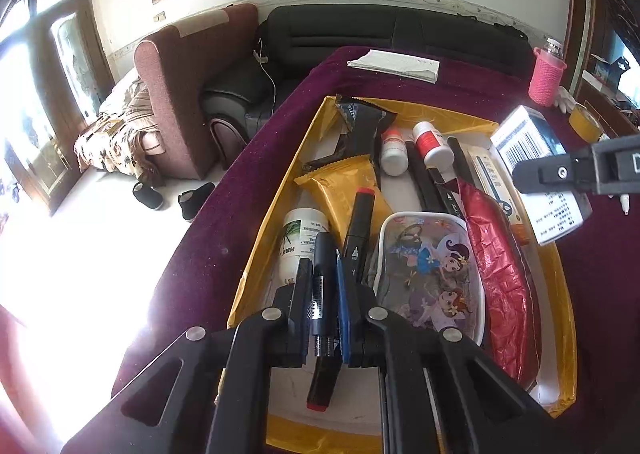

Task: Organize objects
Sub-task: 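Carry the medicine box and black marker over the tray and lower them, then open both tools in the tray and move them back to the table, then grasp the white squeeze tube with the right tool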

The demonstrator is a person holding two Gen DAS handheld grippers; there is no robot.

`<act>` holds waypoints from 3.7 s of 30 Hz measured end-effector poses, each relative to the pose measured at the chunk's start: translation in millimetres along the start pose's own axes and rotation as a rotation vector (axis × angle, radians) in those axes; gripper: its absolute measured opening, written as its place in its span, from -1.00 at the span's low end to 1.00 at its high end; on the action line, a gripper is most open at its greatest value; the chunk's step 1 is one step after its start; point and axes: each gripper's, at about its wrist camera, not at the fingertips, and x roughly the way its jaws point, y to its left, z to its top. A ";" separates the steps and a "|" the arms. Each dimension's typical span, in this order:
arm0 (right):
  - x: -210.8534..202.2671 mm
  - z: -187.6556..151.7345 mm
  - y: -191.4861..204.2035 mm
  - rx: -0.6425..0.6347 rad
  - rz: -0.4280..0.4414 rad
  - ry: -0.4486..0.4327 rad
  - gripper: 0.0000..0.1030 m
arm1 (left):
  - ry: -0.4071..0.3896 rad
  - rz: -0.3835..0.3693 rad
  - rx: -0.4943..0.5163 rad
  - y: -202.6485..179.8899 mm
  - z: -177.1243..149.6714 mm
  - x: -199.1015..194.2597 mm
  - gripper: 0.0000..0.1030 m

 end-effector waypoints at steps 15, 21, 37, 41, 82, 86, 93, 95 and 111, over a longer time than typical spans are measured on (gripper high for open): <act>63.6 32.5 -12.8 0.062 -0.097 0.095 -0.38 | 0.005 0.015 0.021 0.3 3.4 12.5 -0.82; 68.4 38.8 -12.9 0.056 -0.121 0.094 -0.38 | 0.005 0.009 0.032 -1.2 6.9 16.8 -0.82; 102.0 46.7 -19.9 0.081 -0.118 0.207 -0.38 | 0.013 0.032 0.047 -8.8 6.8 19.0 -0.82; 99.1 41.4 -15.5 0.065 -0.125 0.207 -0.38 | 0.021 0.038 0.046 -9.3 5.9 17.9 -0.82; -174.0 -161.8 -354.9 0.632 -0.226 -0.204 0.08 | -0.081 -0.307 0.355 -226.3 30.9 -101.0 0.39; -159.0 -167.4 -385.3 0.704 -0.215 -0.176 0.08 | -0.037 -0.298 0.388 -263.0 22.0 -89.1 0.39; -100.8 -120.1 -406.2 0.671 -0.234 -0.121 0.08 | -0.004 -0.314 0.414 -285.0 12.1 -87.7 0.39; -91.3 -108.5 -410.6 0.647 -0.218 -0.136 0.07 | -0.004 -0.301 0.418 -284.3 12.6 -85.0 0.39; -22.5 -33.9 -426.0 0.582 -0.137 -0.089 -0.05 | 0.043 -0.267 0.420 -302.5 32.5 -47.8 0.39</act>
